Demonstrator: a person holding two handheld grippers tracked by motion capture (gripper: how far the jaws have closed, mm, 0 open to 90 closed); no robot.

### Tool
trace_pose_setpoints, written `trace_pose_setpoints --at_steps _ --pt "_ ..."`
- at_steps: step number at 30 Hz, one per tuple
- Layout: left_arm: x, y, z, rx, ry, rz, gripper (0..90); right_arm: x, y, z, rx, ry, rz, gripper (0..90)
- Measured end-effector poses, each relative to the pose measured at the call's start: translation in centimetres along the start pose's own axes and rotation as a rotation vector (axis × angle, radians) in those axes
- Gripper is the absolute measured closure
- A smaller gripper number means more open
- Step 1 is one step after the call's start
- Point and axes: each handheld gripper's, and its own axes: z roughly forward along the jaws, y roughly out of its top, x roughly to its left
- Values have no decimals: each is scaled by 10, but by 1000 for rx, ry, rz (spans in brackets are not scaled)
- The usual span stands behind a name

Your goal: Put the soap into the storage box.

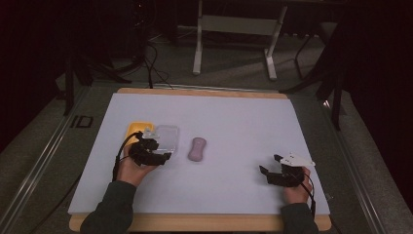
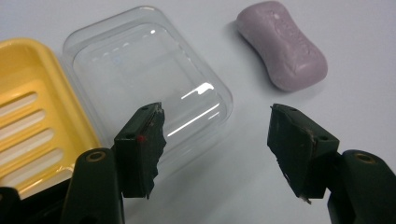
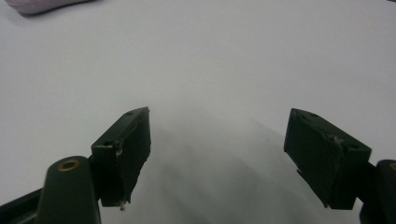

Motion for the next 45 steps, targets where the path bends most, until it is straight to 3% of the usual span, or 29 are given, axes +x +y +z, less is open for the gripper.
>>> trace_pose_setpoints --at_steps 7,23,45 --pt "0 11 2 0 -8 -18 363 0 0 0 -2 -1 2 219" --pt "-7 34 10 21 -7 9 344 0 0 -1 -4 2 2 221" --pt "-17 55 20 37 -27 10 317 0 0 -1 -6 0 -3 220"
